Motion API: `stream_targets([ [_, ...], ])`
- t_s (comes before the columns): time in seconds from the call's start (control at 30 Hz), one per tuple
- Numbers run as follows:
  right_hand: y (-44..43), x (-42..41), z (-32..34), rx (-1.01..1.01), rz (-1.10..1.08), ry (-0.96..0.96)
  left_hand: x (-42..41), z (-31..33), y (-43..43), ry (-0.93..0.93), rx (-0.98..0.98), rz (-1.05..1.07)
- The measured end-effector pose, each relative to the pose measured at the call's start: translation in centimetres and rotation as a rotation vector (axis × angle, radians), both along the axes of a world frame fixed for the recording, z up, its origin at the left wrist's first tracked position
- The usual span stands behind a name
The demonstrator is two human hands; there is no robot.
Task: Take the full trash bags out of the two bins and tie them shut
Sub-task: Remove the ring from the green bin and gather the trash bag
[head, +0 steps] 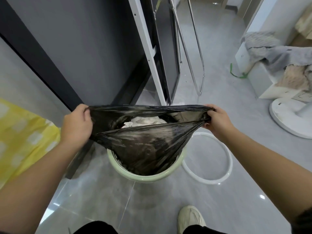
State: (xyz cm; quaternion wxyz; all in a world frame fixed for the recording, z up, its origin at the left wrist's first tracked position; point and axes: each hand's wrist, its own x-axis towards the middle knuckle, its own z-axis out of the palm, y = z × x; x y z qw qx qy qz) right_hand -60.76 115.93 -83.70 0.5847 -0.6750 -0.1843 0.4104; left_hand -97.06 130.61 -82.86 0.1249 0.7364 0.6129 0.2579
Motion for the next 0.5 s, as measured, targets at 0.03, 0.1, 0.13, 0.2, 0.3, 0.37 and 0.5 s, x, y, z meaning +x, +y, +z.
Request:
stream_targets([
  [0.03,-0.2,0.0,0.2,0.025,0.01,0.047,-0.1,0.3,-0.3,-0.05,-0.02,-0.058],
  [0.1,-0.7,0.0,0.7,0.045,0.028,0.092,-0.4,1.1,-1.2,-0.082,-0.074,-0.203],
  [0.13,-0.8,0.0,1.0,0.039,0.03,0.093,-0.6,1.5,-1.6,-0.036,-0.089,-0.286],
  [0.2,-1.2,-0.1,1.3,-0.006,0.037,0.018,-1.2,2.1,-2.2,0.136,-0.085,-0.456],
  [0.3,-2.3,0.3,1.1,-0.098,0.275,-0.441,-1.9,2.4,-2.2,0.391,-0.155,-0.624],
  [0.37,-2.9,0.6,1.0,-0.214,0.531,-0.75,-2.5,2.0,-1.9,0.534,-0.126,-0.674],
  [0.5,-3.3,0.6,0.6,-0.31,0.763,-1.118,-3.4,1.4,-0.9,0.539,0.02,-0.603],
])
